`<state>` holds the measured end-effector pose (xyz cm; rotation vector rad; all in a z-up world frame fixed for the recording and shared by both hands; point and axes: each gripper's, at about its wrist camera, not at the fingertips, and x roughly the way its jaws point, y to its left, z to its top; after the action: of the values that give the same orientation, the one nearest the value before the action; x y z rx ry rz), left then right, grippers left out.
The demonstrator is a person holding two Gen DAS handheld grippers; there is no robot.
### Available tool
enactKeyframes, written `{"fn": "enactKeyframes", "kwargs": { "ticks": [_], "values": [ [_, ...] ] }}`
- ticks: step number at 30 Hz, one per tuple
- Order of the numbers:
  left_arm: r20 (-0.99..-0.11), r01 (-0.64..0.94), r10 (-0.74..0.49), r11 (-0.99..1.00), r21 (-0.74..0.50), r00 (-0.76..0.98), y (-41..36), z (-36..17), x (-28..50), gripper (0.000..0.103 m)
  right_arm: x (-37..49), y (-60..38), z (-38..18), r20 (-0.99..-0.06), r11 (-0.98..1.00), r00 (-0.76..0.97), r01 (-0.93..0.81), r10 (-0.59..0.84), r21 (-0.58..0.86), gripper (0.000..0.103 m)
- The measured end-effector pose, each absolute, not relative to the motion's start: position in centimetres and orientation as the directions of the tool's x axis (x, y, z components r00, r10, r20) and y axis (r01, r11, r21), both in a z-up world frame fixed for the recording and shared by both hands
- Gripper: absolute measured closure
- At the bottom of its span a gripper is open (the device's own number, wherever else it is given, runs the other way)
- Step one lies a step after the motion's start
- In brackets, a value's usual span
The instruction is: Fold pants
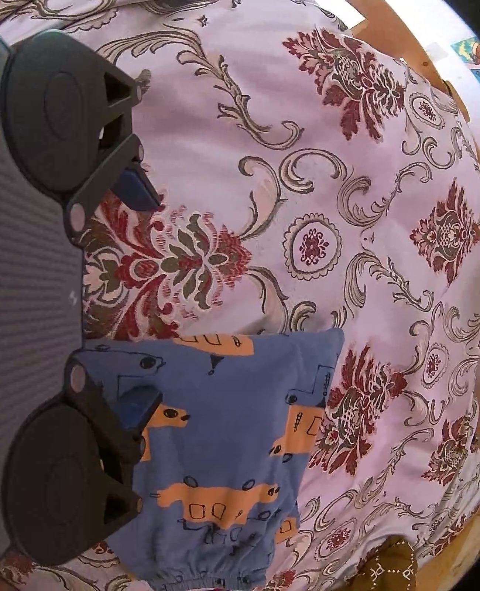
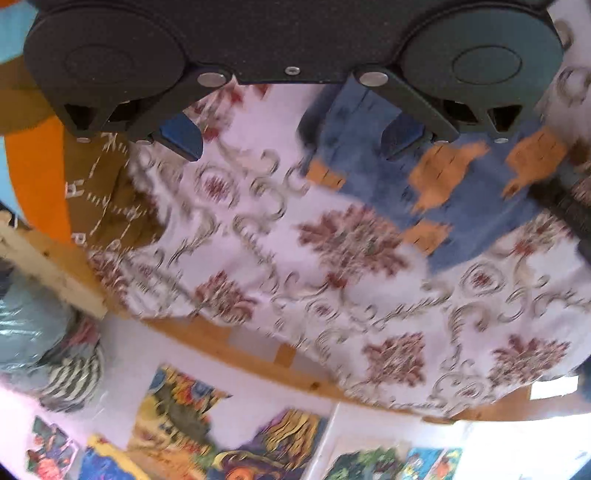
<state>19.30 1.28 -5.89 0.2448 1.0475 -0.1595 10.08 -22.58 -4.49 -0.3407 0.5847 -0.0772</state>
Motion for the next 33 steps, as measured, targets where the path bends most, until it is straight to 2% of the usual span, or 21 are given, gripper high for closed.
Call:
{"fn": "enactKeyframes", "kwargs": {
  "ticks": [6,10,15,21,27,33],
  "values": [
    [-0.876,0.245,-0.015,0.962,0.118,0.481,1.2,-6.2,19.5,0.0,14.5,-25.1,-7.3,-0.569,0.931,0.776,0.063,-0.272,-0.36,0.001],
    [-0.882,0.24,-0.021,0.965,0.105,0.471,1.3,-6.4,19.7,0.0,15.5,-26.1,-8.0,-0.602,0.943,0.755,0.063,-0.258,-0.326,0.001],
    [-0.882,0.238,-0.024,0.966,0.101,0.47,1.4,-6.4,19.8,0.0,14.6,-25.9,-6.7,-0.589,0.954,0.773,0.067,-0.235,-0.292,0.001],
    [-0.867,0.228,-0.031,0.969,0.096,0.497,1.7,-5.5,19.2,0.0,11.2,-25.3,-4.9,-0.603,0.982,0.784,0.041,-0.147,-0.185,0.001],
    [-0.858,0.236,-0.013,0.964,0.127,0.513,1.6,-4.9,18.4,0.0,9.4,-24.7,-5.5,-0.646,0.994,0.758,0.023,-0.09,-0.111,0.001],
    [-0.856,0.248,-0.032,0.962,0.114,0.516,2.1,-4.1,17.2,0.0,8.0,-25.3,-6.8,-0.716,0.998,0.696,-0.041,0.064,0.05,0.001]
  ]
}}
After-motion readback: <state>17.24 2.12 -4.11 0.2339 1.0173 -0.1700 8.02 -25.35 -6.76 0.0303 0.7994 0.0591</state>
